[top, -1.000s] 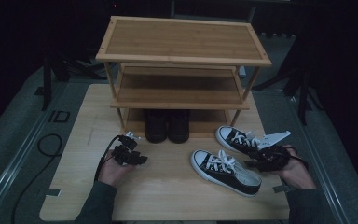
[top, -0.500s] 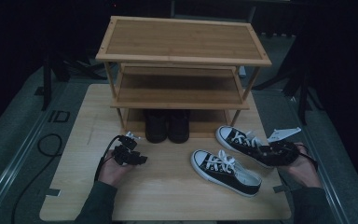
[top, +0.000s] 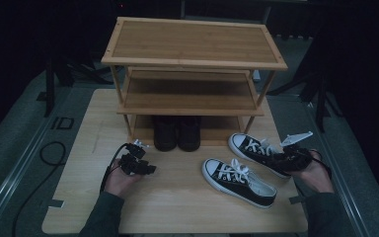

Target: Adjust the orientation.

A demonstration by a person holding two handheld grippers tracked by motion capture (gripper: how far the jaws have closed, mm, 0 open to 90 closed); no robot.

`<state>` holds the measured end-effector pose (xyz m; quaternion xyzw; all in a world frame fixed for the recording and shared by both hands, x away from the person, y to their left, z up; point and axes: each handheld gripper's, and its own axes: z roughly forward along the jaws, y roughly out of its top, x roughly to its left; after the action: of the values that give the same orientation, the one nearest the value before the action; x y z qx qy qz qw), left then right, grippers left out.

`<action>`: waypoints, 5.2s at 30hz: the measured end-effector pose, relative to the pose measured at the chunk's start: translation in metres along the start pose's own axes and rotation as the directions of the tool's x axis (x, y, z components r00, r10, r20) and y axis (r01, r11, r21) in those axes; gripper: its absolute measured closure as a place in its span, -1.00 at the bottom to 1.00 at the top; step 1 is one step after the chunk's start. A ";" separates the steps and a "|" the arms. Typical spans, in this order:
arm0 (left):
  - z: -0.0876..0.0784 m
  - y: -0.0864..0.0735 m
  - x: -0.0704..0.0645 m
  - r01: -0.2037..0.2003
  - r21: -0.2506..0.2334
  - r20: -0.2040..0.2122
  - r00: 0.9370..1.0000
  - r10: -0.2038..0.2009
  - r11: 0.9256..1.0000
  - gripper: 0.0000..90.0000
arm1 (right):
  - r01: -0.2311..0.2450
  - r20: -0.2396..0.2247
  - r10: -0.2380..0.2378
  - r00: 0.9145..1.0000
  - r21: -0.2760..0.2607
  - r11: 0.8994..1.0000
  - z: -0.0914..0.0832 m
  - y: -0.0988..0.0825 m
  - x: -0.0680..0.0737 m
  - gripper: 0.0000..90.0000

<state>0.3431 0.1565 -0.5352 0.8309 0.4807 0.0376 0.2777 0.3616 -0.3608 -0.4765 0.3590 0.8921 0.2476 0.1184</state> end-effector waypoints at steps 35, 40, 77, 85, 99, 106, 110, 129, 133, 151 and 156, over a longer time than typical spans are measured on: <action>0.001 0.000 0.001 0.003 0.009 0.001 1.000 -0.003 1.000 0.26 | 0.069 -0.168 -0.091 0.982 -0.130 0.989 0.017 0.008 0.014 0.96; 0.001 0.000 0.001 0.004 0.008 0.002 1.000 -0.004 1.000 0.26 | 0.104 -0.185 -0.128 0.974 -0.131 0.986 0.022 0.013 0.021 0.96; 0.002 -0.001 0.001 -0.001 0.015 0.000 1.000 0.001 1.000 0.26 | 0.208 -0.204 -0.207 0.957 -0.018 0.978 0.015 0.024 0.038 0.43; 0.002 -0.001 0.002 0.001 0.014 0.000 1.000 -0.001 1.000 0.26 | 0.202 -0.196 -0.200 0.960 -0.009 0.979 0.011 0.025 0.038 0.27; 0.002 -0.001 0.003 0.004 0.012 0.002 1.000 -0.004 1.000 0.26 | 0.210 -0.190 -0.205 0.960 0.002 0.978 0.003 0.025 0.041 0.04; 0.002 0.000 0.002 0.002 0.013 0.000 1.000 -0.002 1.000 0.26 | 0.213 -0.182 -0.209 0.961 0.003 0.977 0.002 0.024 0.043 -0.08; 0.003 0.000 0.002 0.000 0.013 -0.001 1.000 0.000 1.000 0.25 | 0.207 -0.179 -0.203 0.963 0.004 0.978 0.000 0.023 0.044 -0.12; 0.003 -0.001 0.002 -0.001 0.013 0.000 1.000 0.001 1.000 0.25 | 0.222 -0.153 -0.219 0.964 0.000 0.975 0.001 0.018 0.055 -0.16; 0.003 -0.001 0.002 -0.001 0.013 -0.002 1.000 0.001 1.000 0.25 | 0.208 -0.141 -0.207 0.968 -0.012 0.978 0.002 0.015 0.056 -0.08; 0.003 -0.001 -0.001 -0.006 0.015 -0.001 1.000 0.006 1.000 0.25 | 0.187 -0.129 -0.186 0.974 -0.004 0.982 0.013 0.014 0.062 -0.03; 0.002 -0.001 0.000 -0.002 0.010 -0.002 1.000 0.002 1.000 0.25 | 0.203 -0.115 -0.201 0.973 0.010 0.979 0.019 0.018 0.065 0.05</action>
<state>0.3432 0.1556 -0.5375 0.8327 0.4805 0.0361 0.2729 0.3335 -0.2977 -0.4851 0.2529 0.9319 0.2446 0.0881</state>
